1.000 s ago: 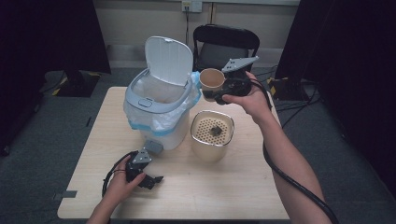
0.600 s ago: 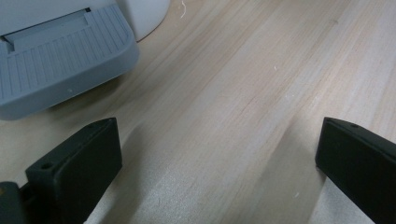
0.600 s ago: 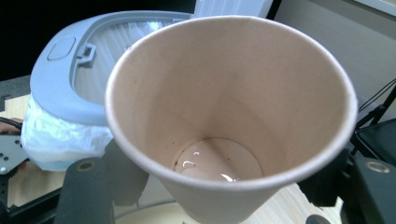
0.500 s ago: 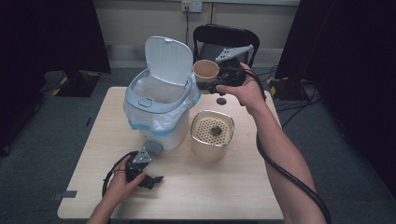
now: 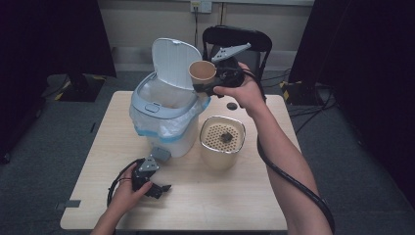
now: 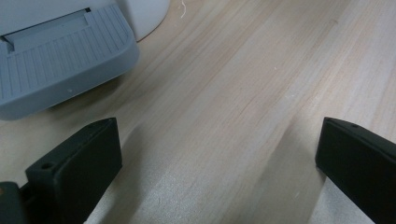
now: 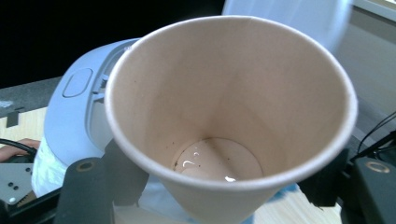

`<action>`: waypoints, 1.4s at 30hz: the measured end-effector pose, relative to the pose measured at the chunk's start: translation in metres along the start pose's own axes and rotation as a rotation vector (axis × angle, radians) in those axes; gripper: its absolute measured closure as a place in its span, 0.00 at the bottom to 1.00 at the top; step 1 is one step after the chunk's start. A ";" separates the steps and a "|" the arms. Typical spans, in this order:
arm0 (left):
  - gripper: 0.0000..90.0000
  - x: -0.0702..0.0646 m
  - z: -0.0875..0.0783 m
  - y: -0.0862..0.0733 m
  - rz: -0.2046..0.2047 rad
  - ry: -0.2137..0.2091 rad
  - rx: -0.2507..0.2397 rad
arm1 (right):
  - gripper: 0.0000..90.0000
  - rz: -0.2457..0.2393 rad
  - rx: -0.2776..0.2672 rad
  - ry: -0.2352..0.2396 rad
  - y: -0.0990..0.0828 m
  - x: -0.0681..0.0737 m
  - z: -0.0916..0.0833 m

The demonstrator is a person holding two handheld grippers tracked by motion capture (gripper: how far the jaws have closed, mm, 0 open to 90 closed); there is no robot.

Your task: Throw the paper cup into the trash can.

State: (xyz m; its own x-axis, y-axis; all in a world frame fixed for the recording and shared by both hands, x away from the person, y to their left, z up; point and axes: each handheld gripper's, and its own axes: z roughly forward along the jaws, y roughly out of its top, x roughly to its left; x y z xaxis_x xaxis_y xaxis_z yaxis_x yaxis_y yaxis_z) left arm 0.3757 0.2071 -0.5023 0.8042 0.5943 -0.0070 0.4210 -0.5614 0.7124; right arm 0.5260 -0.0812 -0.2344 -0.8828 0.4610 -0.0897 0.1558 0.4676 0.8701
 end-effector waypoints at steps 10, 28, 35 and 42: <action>0.00 0.000 0.000 0.000 0.000 0.000 0.000 | 0.33 -0.021 0.008 0.030 0.007 0.011 0.016; 0.00 0.000 0.000 0.000 0.000 0.000 0.000 | 0.32 -0.004 -0.014 0.054 0.009 0.020 0.043; 0.00 0.000 0.000 0.000 0.000 -0.003 -0.005 | 0.31 0.004 -0.017 0.060 0.008 0.023 0.049; 0.00 0.001 0.000 0.000 0.010 0.001 -0.004 | 0.26 0.024 -0.030 0.060 0.002 0.024 0.047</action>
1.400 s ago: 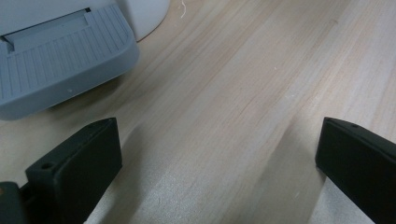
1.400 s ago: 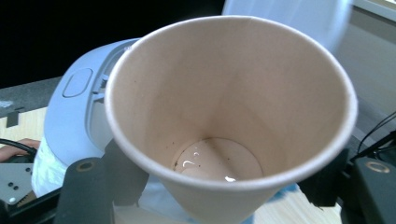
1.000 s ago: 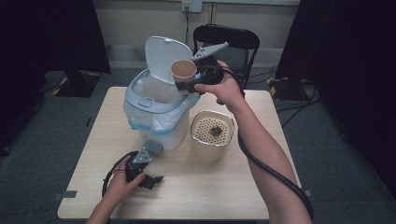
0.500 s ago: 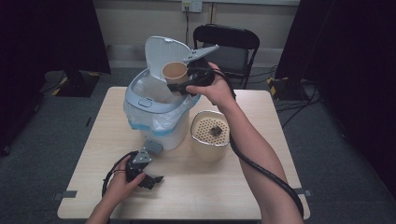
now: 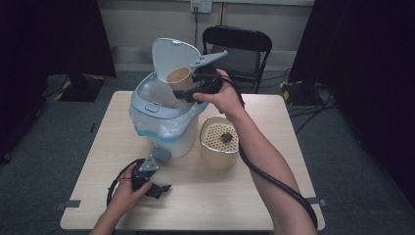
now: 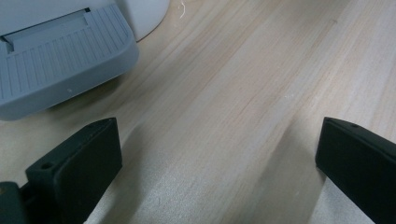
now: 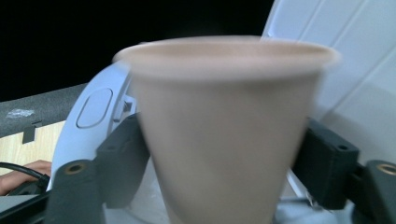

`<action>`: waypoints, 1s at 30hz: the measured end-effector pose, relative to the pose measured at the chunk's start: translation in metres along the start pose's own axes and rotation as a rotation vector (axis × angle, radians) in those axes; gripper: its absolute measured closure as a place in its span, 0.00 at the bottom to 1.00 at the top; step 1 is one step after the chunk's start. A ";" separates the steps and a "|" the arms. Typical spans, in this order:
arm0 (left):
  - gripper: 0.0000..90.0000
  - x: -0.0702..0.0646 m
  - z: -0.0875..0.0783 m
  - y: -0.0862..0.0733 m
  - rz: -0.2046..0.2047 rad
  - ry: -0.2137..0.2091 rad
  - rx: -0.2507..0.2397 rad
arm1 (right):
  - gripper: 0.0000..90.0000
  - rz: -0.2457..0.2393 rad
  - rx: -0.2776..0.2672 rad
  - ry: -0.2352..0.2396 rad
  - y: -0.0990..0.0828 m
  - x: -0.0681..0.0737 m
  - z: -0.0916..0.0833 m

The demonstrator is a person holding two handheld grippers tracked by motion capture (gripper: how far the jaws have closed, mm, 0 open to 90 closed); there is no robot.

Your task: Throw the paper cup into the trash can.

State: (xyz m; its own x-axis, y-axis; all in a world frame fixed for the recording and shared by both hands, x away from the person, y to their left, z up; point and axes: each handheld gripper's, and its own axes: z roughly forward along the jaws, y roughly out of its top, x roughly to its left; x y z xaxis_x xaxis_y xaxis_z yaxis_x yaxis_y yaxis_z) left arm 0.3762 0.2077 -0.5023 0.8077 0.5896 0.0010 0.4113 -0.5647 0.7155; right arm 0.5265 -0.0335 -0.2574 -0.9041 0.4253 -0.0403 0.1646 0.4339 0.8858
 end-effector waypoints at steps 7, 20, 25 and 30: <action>0.00 0.000 0.000 0.000 0.001 0.000 0.001 | 0.20 0.021 -0.002 0.005 -0.010 -0.004 -0.008; 0.00 0.000 0.000 0.000 0.002 0.000 0.002 | 0.21 0.029 0.013 -0.028 -0.018 -0.010 -0.028; 0.00 0.000 0.000 0.000 0.001 0.000 0.001 | 0.21 0.049 0.019 -0.052 -0.020 -0.017 -0.028; 0.00 0.000 0.000 0.000 0.002 0.000 0.001 | 0.21 0.057 0.020 -0.059 -0.019 -0.022 -0.026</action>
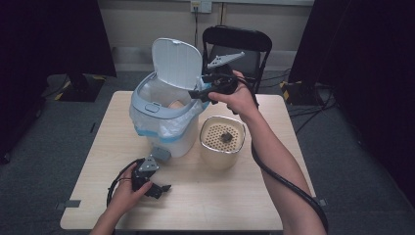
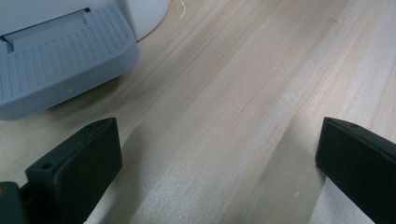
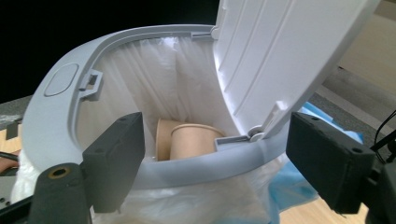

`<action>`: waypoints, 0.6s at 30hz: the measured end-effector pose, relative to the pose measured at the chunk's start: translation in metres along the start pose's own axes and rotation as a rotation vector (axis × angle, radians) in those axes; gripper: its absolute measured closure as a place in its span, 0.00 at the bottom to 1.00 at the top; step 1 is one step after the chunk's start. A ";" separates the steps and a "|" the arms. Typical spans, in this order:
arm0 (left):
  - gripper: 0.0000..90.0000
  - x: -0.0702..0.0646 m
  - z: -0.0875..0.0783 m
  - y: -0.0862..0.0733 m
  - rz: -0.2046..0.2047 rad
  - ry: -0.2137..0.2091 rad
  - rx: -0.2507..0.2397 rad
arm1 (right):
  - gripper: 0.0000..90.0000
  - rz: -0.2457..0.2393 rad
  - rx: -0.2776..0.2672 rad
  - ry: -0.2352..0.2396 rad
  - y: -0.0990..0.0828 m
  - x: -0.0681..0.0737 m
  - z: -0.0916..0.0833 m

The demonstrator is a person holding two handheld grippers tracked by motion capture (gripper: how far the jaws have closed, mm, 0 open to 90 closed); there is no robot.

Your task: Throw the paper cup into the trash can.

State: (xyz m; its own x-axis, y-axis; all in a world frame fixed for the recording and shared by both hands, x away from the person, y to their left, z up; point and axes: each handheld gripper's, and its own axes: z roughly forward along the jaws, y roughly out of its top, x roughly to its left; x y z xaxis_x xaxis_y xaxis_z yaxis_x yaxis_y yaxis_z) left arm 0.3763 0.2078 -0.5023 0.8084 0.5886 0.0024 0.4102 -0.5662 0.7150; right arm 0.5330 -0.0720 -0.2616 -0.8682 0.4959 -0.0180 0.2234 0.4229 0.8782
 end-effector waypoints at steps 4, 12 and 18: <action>0.00 0.000 0.000 0.000 0.000 -0.001 0.000 | 0.21 -0.004 0.011 -0.014 0.003 -0.003 0.003; 0.00 0.000 0.000 0.000 0.000 -0.001 -0.001 | 0.22 0.000 -0.001 -0.021 0.009 -0.008 0.004; 0.00 0.000 0.000 0.000 0.000 -0.001 0.000 | 0.24 -0.003 -0.009 -0.014 0.013 -0.008 0.006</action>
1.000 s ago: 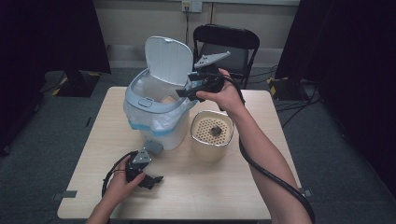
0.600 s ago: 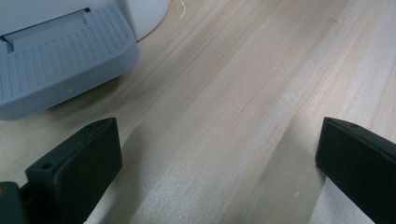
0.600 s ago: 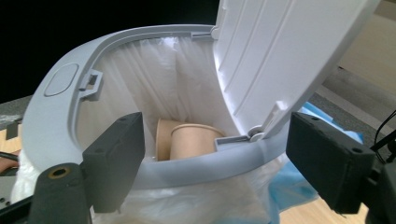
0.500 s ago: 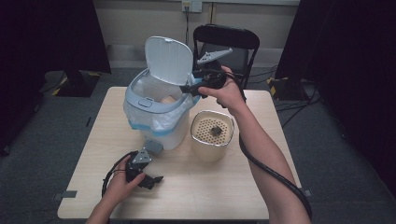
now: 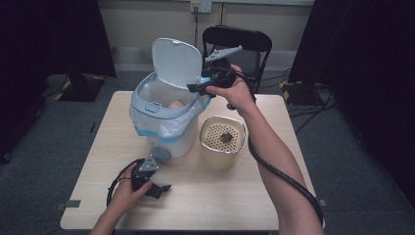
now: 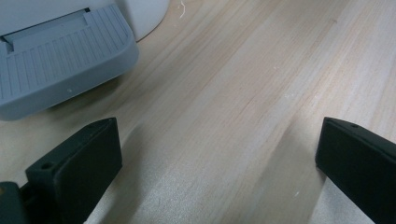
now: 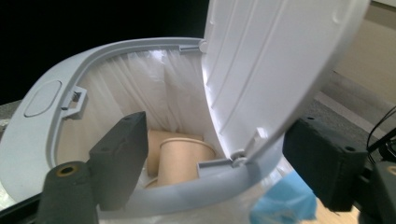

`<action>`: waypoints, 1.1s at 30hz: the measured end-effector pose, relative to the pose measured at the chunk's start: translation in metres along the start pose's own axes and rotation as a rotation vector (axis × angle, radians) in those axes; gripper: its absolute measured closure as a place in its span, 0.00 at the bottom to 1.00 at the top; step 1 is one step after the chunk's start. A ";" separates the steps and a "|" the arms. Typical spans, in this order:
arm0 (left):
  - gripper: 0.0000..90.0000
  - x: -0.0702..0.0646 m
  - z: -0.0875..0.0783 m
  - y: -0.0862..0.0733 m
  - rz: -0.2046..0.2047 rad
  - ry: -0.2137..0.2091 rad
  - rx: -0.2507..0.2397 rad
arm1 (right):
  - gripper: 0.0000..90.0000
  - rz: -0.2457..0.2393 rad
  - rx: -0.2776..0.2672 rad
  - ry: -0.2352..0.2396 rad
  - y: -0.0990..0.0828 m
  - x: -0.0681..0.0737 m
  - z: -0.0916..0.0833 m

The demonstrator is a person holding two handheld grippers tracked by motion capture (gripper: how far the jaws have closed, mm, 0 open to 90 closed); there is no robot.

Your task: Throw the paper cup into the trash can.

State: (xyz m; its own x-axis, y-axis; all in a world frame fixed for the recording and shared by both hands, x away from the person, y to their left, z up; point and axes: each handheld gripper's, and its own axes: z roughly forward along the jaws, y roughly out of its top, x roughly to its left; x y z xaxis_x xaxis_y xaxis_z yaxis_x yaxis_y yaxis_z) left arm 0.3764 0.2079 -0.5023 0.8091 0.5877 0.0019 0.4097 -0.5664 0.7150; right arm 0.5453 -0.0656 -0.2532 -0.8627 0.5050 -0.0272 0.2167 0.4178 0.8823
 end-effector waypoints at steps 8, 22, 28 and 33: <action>0.00 0.000 0.000 0.000 -0.003 0.000 -0.003 | 0.24 -0.003 -0.001 -0.006 0.001 0.002 0.000; 0.00 -0.001 0.000 0.000 -0.009 -0.006 -0.001 | 0.31 -0.029 -0.017 0.009 0.010 0.008 -0.008; 0.00 0.000 0.000 0.000 -0.008 -0.005 -0.001 | 0.32 -0.053 -0.049 0.009 0.016 0.014 -0.015; 0.00 -0.001 0.000 0.000 -0.009 -0.005 -0.001 | 0.32 -0.072 -0.065 0.021 0.020 0.019 -0.018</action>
State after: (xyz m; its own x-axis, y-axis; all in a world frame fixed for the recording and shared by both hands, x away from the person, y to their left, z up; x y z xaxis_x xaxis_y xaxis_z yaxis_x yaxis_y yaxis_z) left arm 0.3760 0.2075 -0.5026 0.8077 0.5896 -0.0081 0.4165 -0.5608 0.7156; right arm 0.5249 -0.0608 -0.2276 -0.8845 0.4591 -0.0827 0.1240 0.4022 0.9071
